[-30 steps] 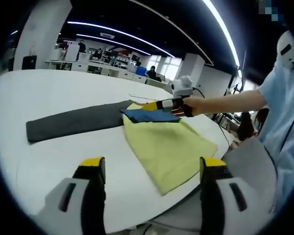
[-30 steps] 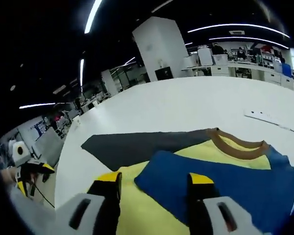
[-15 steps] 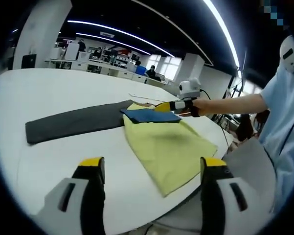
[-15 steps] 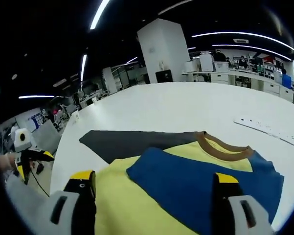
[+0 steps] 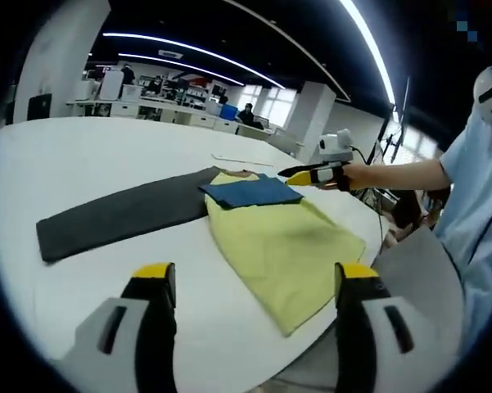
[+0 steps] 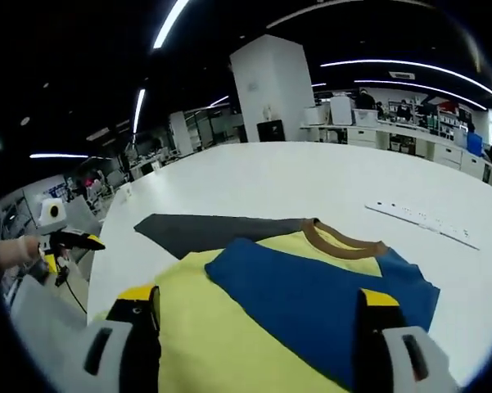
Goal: Fold the garment on the visible template until the final outline fits inside the template.
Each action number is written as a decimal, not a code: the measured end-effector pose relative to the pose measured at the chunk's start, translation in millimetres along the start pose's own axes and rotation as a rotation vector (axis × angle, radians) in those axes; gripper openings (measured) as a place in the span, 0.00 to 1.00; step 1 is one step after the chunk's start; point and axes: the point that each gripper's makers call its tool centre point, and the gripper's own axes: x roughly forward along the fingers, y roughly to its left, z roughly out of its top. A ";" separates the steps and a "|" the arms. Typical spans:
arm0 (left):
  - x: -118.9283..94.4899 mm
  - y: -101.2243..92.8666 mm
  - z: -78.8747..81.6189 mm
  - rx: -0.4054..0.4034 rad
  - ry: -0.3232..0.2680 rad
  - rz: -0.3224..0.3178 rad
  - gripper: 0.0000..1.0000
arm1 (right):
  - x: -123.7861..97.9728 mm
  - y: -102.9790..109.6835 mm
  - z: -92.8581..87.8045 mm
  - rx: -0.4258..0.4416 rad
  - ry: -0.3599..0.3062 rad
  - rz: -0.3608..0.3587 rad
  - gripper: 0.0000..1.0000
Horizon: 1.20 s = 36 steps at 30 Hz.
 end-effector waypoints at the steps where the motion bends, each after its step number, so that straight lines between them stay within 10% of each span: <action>1: 0.4 2.2 0.5 -0.001 0.002 0.002 0.77 | -4.1 -0.9 0.0 0.003 -0.005 -0.002 1.00; 16: 2.3 55.5 9.0 -0.028 0.056 0.069 0.71 | -69.1 -22.0 -18.9 0.092 -0.051 -0.061 1.00; 36: -40.2 168.3 -0.8 -0.130 0.058 0.467 0.56 | -86.5 -25.0 -44.3 0.188 -0.062 -0.095 0.99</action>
